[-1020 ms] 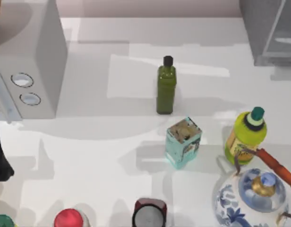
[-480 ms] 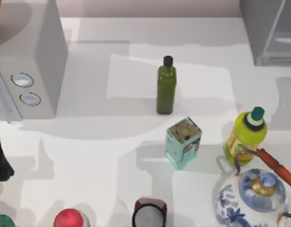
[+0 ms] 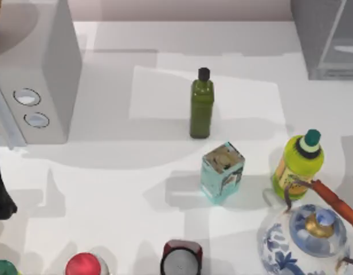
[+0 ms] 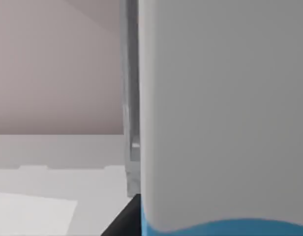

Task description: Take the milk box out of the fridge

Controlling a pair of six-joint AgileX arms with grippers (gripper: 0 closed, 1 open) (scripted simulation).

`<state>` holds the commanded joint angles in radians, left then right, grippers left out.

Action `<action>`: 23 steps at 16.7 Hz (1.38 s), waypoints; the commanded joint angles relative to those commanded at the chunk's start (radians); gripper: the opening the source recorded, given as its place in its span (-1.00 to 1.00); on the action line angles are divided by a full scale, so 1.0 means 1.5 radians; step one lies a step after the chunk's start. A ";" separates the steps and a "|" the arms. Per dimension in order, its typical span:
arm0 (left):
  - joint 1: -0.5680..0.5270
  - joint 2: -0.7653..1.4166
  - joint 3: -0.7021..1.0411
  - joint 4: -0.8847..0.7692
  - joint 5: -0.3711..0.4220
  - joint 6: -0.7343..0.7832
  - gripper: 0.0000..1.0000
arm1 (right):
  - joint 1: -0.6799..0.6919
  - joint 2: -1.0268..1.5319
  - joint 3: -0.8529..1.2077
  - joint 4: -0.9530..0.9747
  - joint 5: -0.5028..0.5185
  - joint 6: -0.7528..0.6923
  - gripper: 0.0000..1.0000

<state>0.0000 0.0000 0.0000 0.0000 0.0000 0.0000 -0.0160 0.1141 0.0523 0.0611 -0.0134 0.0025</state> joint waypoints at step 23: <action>0.000 0.000 0.000 0.000 0.000 0.000 1.00 | 0.392 0.508 0.165 0.456 0.057 -0.005 -1.00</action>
<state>0.0000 0.0000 0.0000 0.0000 0.0000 0.0000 0.5724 0.8763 0.3003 0.7444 0.0719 -0.0053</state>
